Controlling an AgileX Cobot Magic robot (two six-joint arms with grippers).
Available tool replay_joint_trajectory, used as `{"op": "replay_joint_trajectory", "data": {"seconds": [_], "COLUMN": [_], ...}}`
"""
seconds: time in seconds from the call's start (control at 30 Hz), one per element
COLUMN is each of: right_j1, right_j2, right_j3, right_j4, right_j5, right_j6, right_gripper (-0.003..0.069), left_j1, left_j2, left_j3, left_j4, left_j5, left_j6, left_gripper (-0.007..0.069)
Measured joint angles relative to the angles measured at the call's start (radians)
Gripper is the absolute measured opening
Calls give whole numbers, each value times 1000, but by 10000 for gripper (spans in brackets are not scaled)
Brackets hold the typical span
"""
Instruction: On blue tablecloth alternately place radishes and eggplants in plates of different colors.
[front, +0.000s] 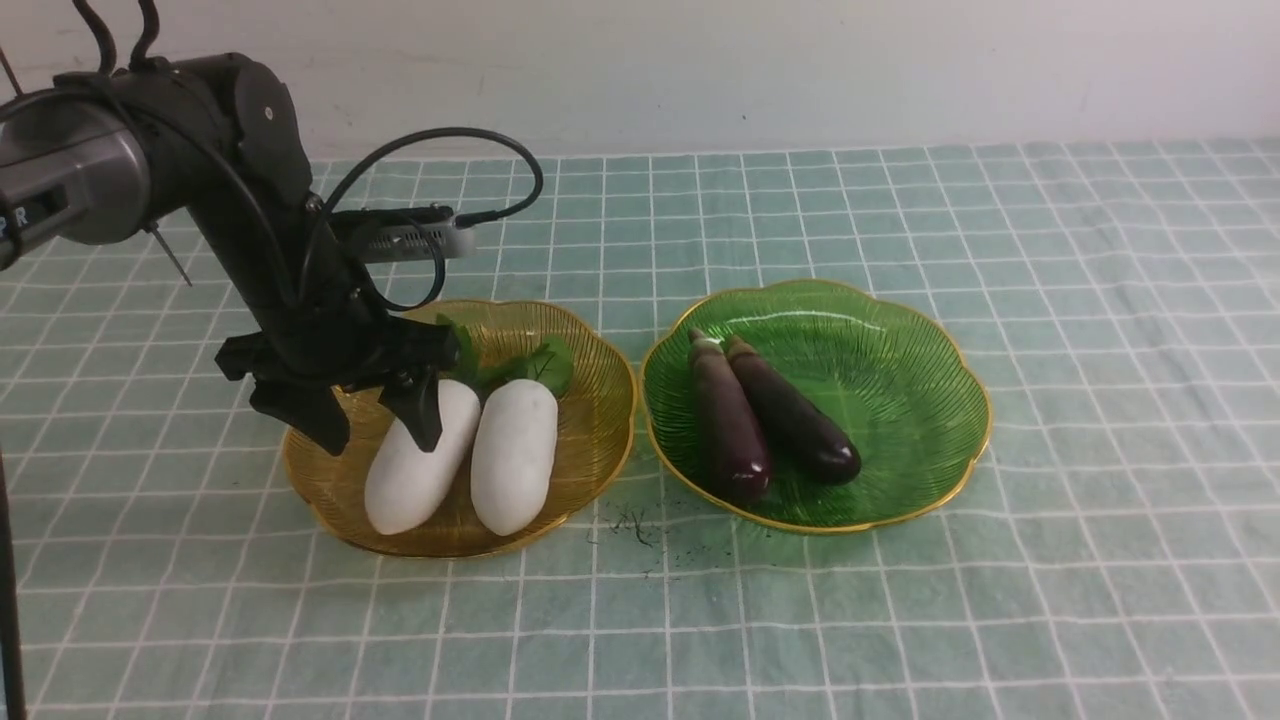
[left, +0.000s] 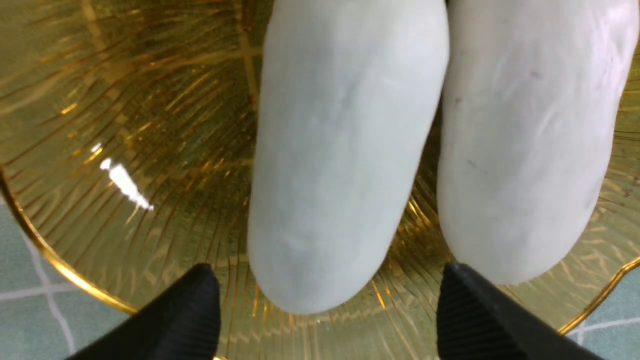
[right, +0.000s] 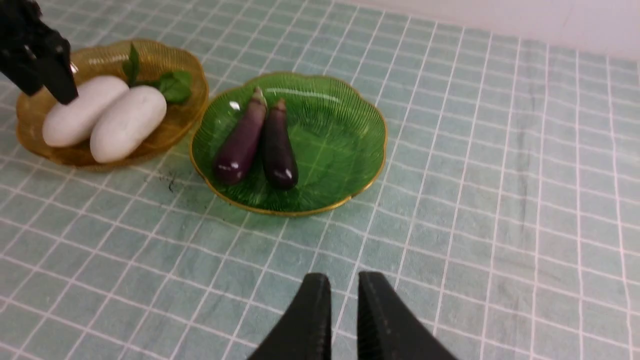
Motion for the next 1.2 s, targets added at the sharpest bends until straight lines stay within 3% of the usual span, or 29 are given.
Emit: {"op": "replay_joint_trajectory", "data": {"seconds": [0.13, 0.2, 0.23, 0.27, 0.3, 0.4, 0.47, 0.6, 0.7, 1.2], "right_j1": [0, 0, 0, 0, 0, 0, 0, 0, 0, 0], "right_j2": [-129, -207, -211, -227, -246, -248, -248, -248, -248, -248], "right_j3": [114, 262, 262, 320, 425, 553, 597, 613, 616, 618], "right_j4": [0, -14, -14, -20, -26, -29, -29, -29, -29, -29], "right_j5": [-79, -306, -306, -406, -598, -850, -932, -959, -950, -934], "right_j6": [14, 19, 19, 19, 20, 20, 20, 21, 21, 22], "right_gripper": [-6, -13, -13, -14, -15, -15, -15, -15, -15, -15], "left_j1": [0, 0, 0, 0, 0, 0, 0, 0, 0, 0], "left_j2": [0, 0, 0, 0, 0, 0, 0, 0, 0, 0], "left_j3": [0, 0, 0, 0, 0, 0, 0, -15, -26, -29], "left_j4": [0, 0, 0, 0, 0, 0, 0, 1, 2, 2], "left_j5": [0, 0, 0, 0, 0, 0, 0, 0, 0, 0], "left_j6": [3, 5, 5, 4, 6, 8, 26, 58, 74, 94], "left_gripper": [521, 519, 519, 517, 498, 368, 238, 66, 8, -8]}}
